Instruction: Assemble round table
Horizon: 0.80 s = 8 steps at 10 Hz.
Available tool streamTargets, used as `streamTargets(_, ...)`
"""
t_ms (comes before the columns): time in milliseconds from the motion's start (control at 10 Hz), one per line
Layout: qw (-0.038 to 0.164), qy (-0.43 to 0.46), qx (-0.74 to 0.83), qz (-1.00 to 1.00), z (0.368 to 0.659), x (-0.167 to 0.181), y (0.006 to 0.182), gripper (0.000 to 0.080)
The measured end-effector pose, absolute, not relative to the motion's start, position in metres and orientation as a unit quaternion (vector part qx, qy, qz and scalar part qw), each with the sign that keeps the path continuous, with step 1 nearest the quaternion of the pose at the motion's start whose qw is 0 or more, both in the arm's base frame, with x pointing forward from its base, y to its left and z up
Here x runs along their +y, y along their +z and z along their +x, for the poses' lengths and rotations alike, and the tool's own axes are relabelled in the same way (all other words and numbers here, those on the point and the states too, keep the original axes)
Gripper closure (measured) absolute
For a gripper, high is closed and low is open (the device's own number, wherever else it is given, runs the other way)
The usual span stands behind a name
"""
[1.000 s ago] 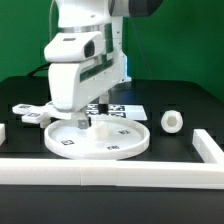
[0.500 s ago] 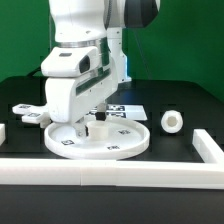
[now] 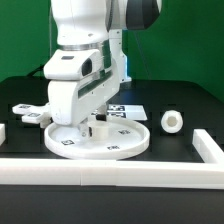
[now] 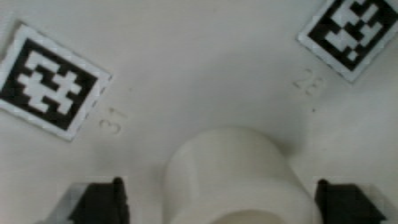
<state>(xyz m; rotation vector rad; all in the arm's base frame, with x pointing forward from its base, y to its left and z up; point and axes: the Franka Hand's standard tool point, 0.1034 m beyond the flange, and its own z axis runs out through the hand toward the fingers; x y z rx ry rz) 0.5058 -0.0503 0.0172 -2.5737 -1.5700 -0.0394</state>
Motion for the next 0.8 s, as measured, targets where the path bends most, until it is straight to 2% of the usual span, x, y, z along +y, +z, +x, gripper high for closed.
streamTargets(600, 0.063, -0.013, -0.52, -0.852, 0.506, -0.05, 0.017, 0.0393)
streamTargets(800, 0.07, -0.013, -0.525, -0.848, 0.514, -0.037, 0.019, 0.0392)
